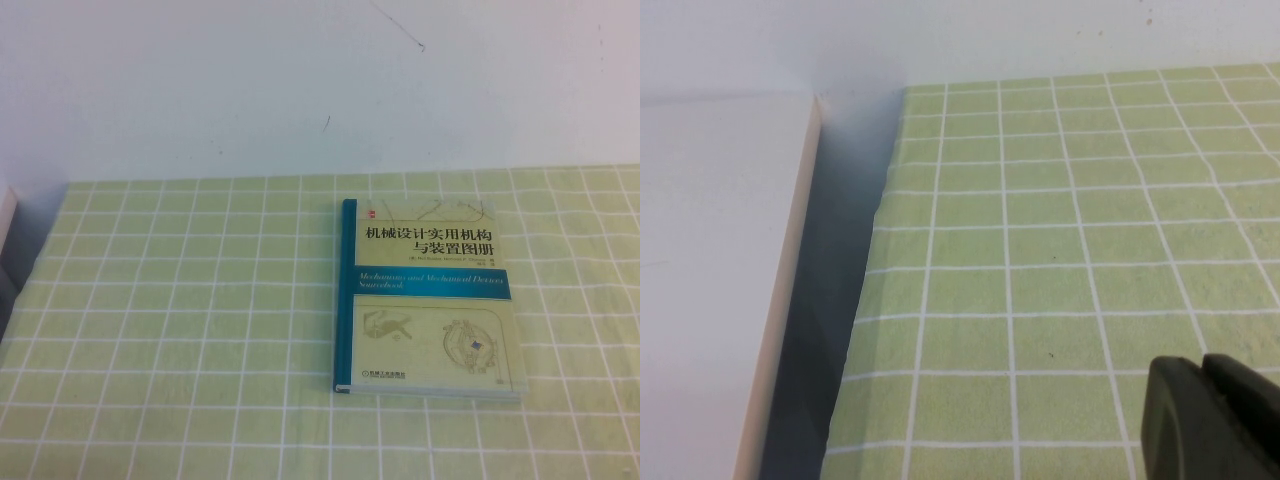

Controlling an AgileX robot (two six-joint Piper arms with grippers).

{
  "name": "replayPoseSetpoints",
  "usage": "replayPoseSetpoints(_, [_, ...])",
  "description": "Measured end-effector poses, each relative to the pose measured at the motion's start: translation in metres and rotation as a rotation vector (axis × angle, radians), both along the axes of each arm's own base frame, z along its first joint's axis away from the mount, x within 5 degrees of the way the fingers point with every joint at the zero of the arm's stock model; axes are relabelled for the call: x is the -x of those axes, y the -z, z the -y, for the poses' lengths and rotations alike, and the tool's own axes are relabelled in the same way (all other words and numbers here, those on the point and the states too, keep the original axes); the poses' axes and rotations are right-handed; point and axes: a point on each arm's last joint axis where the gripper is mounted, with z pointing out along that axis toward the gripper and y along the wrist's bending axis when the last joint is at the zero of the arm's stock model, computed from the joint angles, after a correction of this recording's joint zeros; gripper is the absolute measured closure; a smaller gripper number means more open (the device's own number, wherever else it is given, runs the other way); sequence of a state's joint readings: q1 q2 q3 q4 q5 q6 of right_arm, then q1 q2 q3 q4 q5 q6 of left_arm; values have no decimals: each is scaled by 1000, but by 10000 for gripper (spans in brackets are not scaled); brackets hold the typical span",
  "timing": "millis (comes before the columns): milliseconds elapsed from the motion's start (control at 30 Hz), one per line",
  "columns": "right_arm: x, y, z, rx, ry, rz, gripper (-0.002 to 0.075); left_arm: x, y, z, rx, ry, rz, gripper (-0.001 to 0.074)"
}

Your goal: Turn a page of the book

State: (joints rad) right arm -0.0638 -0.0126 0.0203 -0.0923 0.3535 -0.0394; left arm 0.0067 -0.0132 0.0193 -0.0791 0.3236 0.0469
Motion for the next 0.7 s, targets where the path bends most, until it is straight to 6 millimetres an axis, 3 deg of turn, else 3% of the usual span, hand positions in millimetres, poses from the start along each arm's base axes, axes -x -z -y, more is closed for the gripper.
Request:
replayPoseSetpoints(333, [-2, -3, 0, 24, -4, 55, 729, -2, -9, 0, 24, -7, 106, 738])
replayPoseSetpoints(700, [-1, -57, -5, 62, -59, 664, 729, 4, -60, -5, 27, -54, 684, 738])
